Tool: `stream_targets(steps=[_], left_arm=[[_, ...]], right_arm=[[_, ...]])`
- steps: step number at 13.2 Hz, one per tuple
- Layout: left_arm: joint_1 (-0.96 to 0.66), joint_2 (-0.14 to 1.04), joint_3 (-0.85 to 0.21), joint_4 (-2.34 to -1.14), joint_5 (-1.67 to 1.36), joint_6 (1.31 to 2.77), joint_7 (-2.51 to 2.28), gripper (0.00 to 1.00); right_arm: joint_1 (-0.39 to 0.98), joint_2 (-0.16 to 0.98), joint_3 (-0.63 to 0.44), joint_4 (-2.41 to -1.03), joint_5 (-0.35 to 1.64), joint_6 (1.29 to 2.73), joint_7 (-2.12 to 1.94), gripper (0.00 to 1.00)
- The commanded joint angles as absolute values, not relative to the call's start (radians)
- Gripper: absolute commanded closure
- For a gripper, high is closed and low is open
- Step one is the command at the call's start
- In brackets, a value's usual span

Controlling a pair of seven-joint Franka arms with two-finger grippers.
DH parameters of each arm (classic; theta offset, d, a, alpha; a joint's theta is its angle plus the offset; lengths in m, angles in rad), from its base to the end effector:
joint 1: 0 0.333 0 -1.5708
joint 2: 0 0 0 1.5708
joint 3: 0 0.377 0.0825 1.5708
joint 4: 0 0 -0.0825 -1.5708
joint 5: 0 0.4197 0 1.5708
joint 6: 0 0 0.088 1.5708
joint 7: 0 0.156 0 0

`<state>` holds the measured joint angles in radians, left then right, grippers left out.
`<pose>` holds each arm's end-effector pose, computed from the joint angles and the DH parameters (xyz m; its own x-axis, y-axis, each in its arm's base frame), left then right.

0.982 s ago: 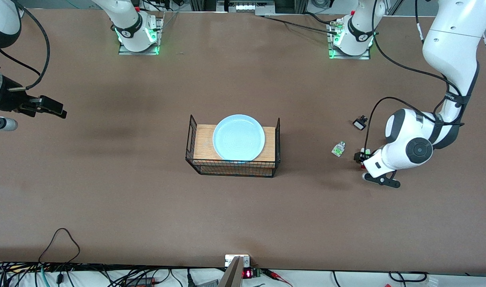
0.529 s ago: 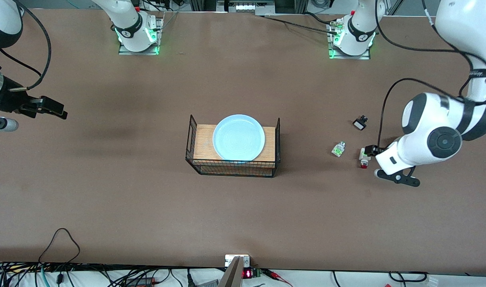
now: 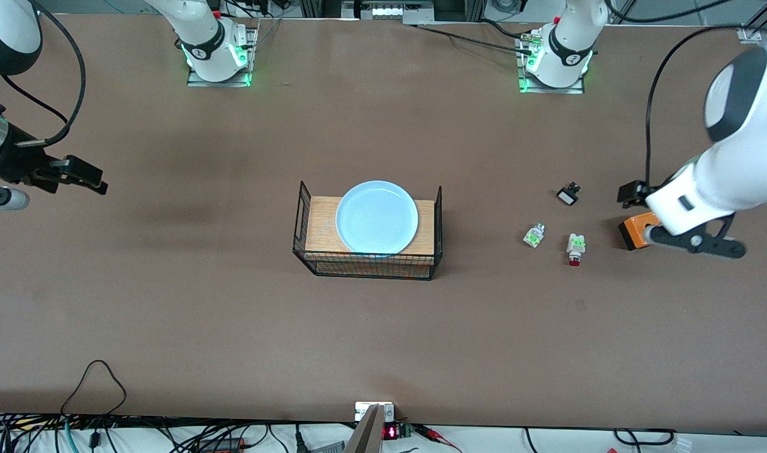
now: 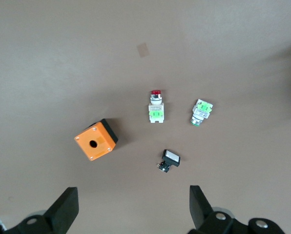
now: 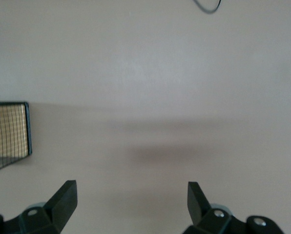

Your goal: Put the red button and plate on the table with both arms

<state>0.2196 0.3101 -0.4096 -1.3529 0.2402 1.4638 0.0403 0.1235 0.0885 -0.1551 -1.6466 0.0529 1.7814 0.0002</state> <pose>0.6711 -0.0493 0.5546 0.9628 -0.2038 -0.1774 -0.2253 -0.9680 -0.1105 0.6380 -0.0095 0.5630 0.9980 -0.0416 0.0472 -0.0398 -0.9985 -0.0385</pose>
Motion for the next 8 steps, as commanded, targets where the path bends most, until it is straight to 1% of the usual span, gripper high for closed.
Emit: stream_targets(steps=[1,2,3,4,5,6,7,8], left_arm=[[0.232,0.201,-0.366,-1.344,0.120,1.437,0.051,0.00],[0.182,0.161,-0.266,-1.353,0.092,1.442,0.048,0.00],[0.116,0.111,-0.174,-1.405,0.080,1.463,0.046,0.00],[0.074,0.042,-0.100,-1.472,0.066,1.523,0.043,0.00],[0.040,-0.056,-0.057,-1.609,0.064,1.601,0.037,0.00],[0.019,-0.111,-0.032,-1.699,0.061,1.658,0.026,0.00],[0.005,-0.123,-0.014,-1.728,0.040,1.658,0.006,0.00],[-0.029,-0.118,0.035,-1.729,0.040,1.657,0.008,0.00]], right_arm=[[0.123,0.094,-0.153,-1.634,0.057,1.822,0.017,0.00],[0.124,0.092,-0.153,-1.634,0.055,1.815,0.015,0.00],[0.124,0.087,-0.153,-1.634,0.045,1.810,0.011,0.00],[0.124,0.083,-0.155,-1.635,0.043,1.789,0.014,0.00],[0.121,0.077,-0.156,-1.640,0.041,1.766,0.015,0.00],[0.120,0.062,-0.158,-1.655,0.041,1.752,0.017,0.00],[0.118,0.042,-0.160,-1.689,0.040,1.769,0.020,0.00],[0.118,0.029,-0.160,-1.707,0.040,1.784,0.021,0.00]])
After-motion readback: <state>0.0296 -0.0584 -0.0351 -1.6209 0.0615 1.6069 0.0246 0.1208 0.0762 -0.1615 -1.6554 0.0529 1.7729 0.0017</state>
